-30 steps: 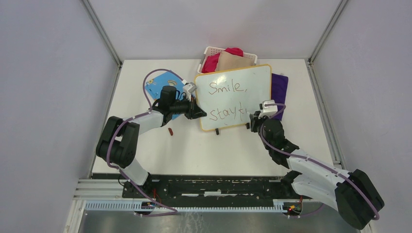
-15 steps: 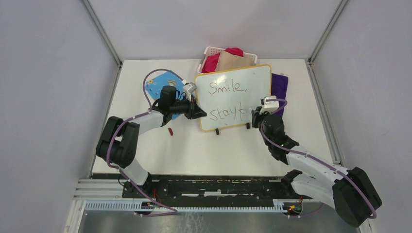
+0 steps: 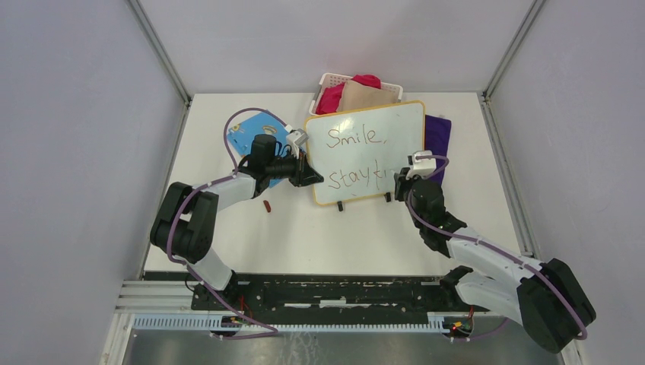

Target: Write a sentence on the whiteboard

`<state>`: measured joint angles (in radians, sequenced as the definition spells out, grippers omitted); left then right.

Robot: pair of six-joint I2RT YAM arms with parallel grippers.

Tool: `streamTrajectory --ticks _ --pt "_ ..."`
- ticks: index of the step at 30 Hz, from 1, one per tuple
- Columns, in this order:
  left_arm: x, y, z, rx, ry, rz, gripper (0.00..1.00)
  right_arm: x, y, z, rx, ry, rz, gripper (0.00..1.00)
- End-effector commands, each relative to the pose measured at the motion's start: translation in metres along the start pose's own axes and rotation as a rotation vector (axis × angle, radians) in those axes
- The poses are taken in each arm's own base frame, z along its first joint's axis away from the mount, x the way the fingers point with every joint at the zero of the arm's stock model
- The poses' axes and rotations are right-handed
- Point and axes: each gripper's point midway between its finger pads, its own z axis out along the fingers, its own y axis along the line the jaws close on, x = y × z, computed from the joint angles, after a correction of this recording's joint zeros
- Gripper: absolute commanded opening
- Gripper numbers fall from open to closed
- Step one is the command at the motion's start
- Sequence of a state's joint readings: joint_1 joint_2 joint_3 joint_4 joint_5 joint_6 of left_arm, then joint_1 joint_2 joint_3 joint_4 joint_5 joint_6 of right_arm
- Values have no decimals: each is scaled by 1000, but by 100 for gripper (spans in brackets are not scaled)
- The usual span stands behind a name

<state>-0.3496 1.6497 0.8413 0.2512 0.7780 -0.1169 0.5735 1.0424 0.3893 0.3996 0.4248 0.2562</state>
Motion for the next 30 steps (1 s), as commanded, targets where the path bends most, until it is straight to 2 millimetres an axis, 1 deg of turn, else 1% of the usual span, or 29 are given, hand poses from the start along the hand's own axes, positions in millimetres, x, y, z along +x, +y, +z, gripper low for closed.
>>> streamTrajectory --ticks 1,7,11,14,21,25,30 --pt "62 30 -2 -161 188 -25 2 1 0 -1 -9 -18 23 0" --pt "62 30 -2 -162 188 -24 2 16 -4 -6 -10 9 29 0" --pt "62 30 -2 -162 189 -24 2 16 -5 -7 -10 6 32 0" --pt "62 29 -2 -163 190 -24 2 10 -3 -6 -11 -5 36 0" --pt "63 29 -1 -161 193 -24 2 -13 2 -2 -14 -44 41 0" --pt "62 29 -2 -162 192 -24 2 -26 5 -2 -25 -74 52 0" --pt "62 29 -1 -162 193 -24 2 -31 7 -2 -31 -80 52 0"
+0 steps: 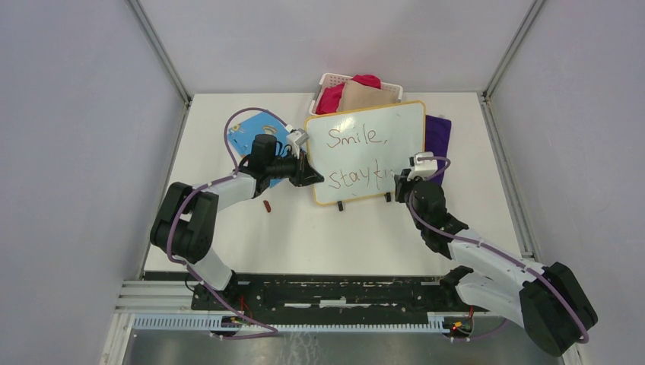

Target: Write a sentence on the whiteboard

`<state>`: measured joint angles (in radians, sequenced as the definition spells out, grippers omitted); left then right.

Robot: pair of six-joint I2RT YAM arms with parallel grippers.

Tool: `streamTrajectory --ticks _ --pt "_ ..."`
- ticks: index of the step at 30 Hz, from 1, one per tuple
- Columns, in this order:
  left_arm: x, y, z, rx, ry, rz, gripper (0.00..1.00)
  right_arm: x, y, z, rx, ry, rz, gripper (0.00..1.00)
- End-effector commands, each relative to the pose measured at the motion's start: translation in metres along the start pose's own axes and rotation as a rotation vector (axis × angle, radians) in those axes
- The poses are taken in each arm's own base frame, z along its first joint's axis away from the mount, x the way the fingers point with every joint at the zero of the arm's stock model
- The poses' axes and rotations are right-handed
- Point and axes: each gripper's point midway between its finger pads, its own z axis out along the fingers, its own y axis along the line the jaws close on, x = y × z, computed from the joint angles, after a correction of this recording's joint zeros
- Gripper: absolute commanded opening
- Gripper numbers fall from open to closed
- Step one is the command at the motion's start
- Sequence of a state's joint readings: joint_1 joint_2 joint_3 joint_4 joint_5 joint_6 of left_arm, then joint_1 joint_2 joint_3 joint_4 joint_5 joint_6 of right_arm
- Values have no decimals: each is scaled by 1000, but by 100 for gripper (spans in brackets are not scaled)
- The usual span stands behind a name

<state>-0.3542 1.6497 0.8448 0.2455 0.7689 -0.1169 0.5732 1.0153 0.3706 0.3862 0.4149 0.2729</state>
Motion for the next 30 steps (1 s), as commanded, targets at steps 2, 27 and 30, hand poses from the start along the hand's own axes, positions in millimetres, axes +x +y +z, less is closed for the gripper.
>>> streamTrajectory --ticks 2,27,30 --pt "63 29 -2 -155 191 -23 2 -35 8 3 -19 -87 35 0" --pt "62 29 -2 -158 190 -20 2 -26 -15 11 70 -57 15 0" --pt "62 29 -2 -157 190 -18 2 -21 -17 9 71 -49 17 0"
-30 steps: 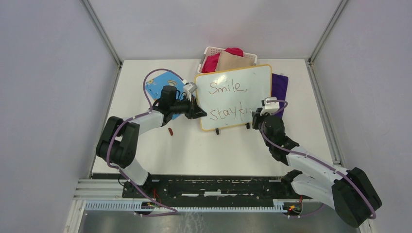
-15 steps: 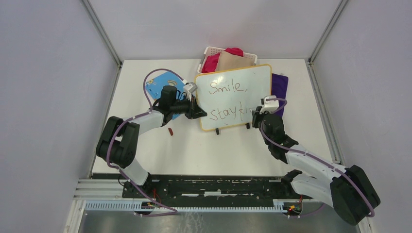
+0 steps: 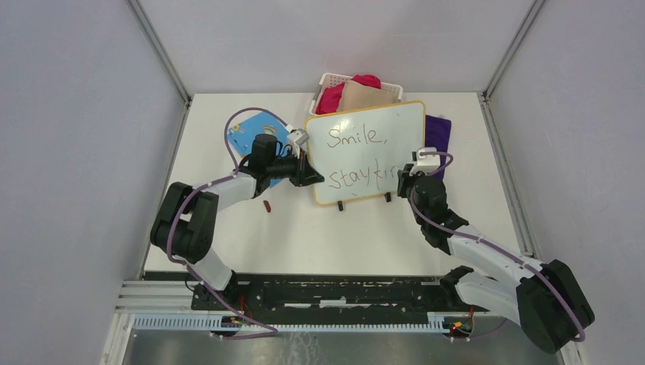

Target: Write a sentence on the whiteboard

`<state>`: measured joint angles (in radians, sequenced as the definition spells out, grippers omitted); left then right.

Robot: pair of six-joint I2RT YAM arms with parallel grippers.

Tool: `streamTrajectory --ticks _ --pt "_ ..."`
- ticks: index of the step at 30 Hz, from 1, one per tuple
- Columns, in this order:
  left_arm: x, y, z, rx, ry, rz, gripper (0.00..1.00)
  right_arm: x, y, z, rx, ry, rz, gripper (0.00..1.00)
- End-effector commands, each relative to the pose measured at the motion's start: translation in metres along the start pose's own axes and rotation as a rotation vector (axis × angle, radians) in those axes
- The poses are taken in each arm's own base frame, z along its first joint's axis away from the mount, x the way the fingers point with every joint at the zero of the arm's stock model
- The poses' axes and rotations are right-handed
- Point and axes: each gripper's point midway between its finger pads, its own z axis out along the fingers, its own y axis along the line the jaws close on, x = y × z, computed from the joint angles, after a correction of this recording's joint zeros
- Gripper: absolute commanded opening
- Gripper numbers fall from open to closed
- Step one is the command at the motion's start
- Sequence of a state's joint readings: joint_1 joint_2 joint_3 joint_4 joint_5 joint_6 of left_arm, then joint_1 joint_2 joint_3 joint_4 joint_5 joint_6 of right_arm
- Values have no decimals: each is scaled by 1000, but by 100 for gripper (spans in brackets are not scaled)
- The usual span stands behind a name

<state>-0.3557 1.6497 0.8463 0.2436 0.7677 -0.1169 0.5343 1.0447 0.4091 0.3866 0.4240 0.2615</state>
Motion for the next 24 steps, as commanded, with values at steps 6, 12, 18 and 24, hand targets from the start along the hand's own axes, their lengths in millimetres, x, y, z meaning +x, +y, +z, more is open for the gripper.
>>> streamTrajectory --ticks 6,12,18,24 --pt "63 29 -2 -159 190 -20 2 4 -7 -4 14 -13 25 0" --pt "62 29 -2 -158 190 -17 2 12 -8 -6 8 2 27 0" --pt "63 28 -2 -159 191 -16 2 20 -9 -9 4 16 27 0" --pt "63 28 -2 -158 193 -15 2 18 -9 -10 3 13 32 0"
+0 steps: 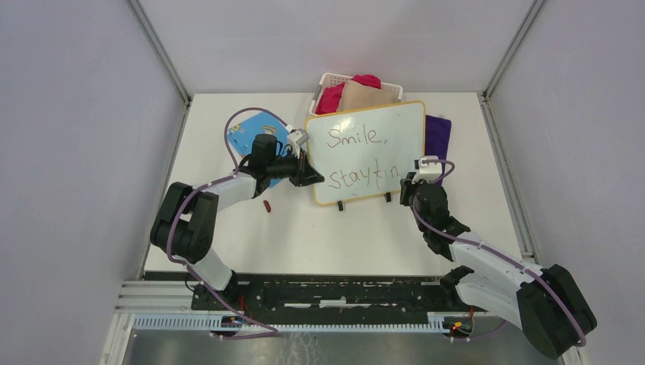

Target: Write a sentence on the whiteboard

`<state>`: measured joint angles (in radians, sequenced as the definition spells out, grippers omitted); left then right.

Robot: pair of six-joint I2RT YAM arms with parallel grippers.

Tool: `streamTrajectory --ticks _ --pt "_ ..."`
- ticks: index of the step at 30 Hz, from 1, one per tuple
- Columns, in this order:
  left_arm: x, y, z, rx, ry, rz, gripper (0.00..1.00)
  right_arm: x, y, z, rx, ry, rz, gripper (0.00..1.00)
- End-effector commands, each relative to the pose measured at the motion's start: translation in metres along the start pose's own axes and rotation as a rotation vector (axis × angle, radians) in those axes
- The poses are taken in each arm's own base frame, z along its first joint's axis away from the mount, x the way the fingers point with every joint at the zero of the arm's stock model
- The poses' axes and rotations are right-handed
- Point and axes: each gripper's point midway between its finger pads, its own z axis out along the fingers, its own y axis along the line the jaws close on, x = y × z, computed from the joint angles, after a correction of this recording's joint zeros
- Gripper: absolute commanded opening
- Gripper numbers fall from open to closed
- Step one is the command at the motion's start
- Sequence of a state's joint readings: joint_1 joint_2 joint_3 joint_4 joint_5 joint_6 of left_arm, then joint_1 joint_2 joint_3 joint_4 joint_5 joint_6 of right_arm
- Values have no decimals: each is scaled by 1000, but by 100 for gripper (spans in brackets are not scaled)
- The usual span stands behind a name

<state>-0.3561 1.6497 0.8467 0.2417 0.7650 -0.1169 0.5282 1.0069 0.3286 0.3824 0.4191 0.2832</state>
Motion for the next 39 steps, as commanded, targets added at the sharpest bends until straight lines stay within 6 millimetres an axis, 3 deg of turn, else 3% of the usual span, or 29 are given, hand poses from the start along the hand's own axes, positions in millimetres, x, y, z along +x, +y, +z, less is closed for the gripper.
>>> streamTrajectory --ticks 1,10,18,24,39 --pt "63 28 -2 -156 192 -15 2 -12 2 -1 -9 -34 31 0" --pt "62 28 -2 -160 192 -14 2 -69 4 -6 6 -144 51 0" --pt "62 29 -2 -162 190 -13 2 -91 5 6 24 -168 62 0" --pt "62 28 -2 -162 190 -12 2 -98 -2 14 51 -167 61 0" --pt "61 28 -2 -163 187 -8 2 -76 -11 25 70 -120 62 0"
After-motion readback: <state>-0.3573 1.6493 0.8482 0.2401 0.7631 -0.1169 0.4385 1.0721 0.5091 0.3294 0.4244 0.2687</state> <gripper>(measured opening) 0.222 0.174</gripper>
